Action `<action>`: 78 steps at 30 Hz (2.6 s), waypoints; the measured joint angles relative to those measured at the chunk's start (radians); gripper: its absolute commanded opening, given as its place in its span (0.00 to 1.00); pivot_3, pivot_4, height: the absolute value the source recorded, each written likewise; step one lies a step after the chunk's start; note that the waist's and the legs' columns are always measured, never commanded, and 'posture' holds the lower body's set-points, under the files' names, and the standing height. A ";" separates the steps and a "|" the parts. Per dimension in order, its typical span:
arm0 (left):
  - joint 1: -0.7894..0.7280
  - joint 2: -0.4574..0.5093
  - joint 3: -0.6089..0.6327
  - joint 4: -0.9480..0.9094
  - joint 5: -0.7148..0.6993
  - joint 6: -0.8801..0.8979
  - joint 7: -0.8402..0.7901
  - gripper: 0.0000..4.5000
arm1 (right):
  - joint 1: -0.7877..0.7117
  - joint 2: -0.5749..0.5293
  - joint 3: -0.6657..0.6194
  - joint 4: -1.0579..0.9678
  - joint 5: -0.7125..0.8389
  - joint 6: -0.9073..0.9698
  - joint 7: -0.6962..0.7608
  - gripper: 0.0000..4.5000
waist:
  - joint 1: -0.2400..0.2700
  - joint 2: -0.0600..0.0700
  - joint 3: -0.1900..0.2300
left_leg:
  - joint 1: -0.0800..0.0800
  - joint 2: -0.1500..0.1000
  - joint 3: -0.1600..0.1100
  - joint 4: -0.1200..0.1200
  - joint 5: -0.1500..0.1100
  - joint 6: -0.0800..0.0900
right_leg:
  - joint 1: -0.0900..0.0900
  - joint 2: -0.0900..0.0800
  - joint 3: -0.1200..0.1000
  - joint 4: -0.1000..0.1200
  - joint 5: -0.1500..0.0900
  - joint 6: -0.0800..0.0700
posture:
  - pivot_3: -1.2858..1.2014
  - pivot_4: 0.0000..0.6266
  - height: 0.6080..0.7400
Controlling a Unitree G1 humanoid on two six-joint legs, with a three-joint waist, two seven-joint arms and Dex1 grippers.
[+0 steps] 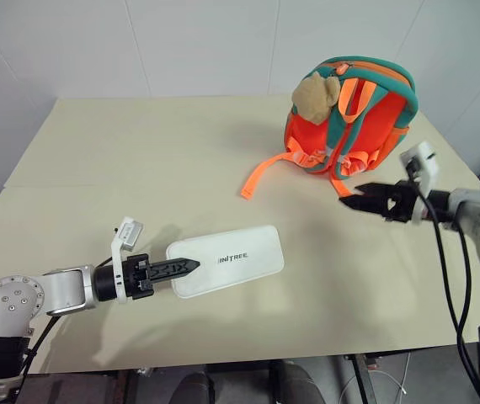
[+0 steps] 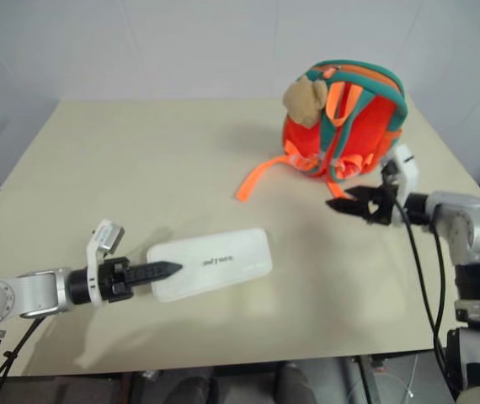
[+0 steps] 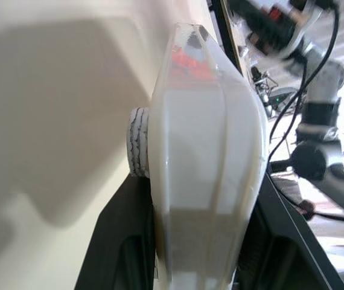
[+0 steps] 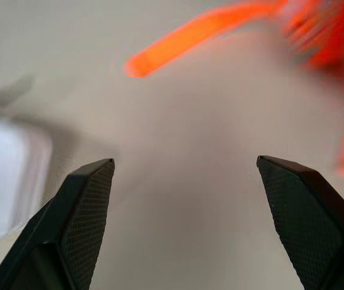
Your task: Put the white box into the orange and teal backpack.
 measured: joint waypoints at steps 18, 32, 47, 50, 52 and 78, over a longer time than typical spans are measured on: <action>0.015 -0.062 0.021 0.001 0.222 -0.034 -0.173 0.29 | -0.430 0.202 -0.009 0.741 -0.227 -0.532 -0.068 1.00 | -0.020 0.001 0.001 | -0.002 0.004 0.002 -0.002 0.002 -0.005 | -0.002 0.002 0.000 0.002 0.000 0.001 | 0.52 0.24 1.00; 0.083 -0.102 0.075 -0.053 0.259 -0.052 -0.183 0.29 | -0.490 0.318 -0.050 0.862 -0.273 -0.649 -0.125 1.00 | -0.023 0.001 0.001 | -0.001 0.004 0.002 -0.001 0.002 -0.006 | -0.002 0.002 0.000 0.005 0.000 0.001 | 0.52 0.24 1.00; 0.085 -0.130 0.084 -0.053 0.300 -0.056 -0.203 0.29 | -0.519 0.404 -0.074 0.933 -0.350 -0.743 -0.404 1.00 | -0.028 0.001 0.001 | 0.000 0.005 0.002 -0.001 0.003 -0.008 | -0.002 0.002 0.000 0.006 0.000 0.001 | 0.52 0.24 1.00; 0.086 -0.130 0.085 -0.053 0.303 -0.056 -0.207 0.29 | -0.519 0.430 -0.092 0.935 -0.351 -0.743 -0.446 1.00 | -0.029 0.001 0.001 | 0.000 0.005 0.002 -0.001 0.003 -0.008 | -0.002 0.002 0.000 0.006 0.000 0.001 | 0.52 0.24 1.00; 0.085 -0.130 0.085 -0.053 0.303 -0.056 -0.207 0.29 | -0.520 0.449 -0.099 0.938 -0.351 -0.744 -0.478 1.00 | -0.029 0.001 0.001 | 0.000 0.005 0.002 -0.001 0.003 -0.008 | -0.002 0.002 0.000 0.007 0.000 0.001 | 0.52 0.24 1.00; 0.038 -0.108 0.083 -0.008 0.448 -0.145 -0.342 0.29 | -0.542 0.479 -0.256 0.919 -0.255 -0.622 -0.195 0.12 | -0.045 0.001 0.001 | 0.001 0.007 0.003 -0.001 0.003 -0.008 | -0.003 0.005 -0.001 0.008 0.000 0.001 | 0.52 0.24 1.00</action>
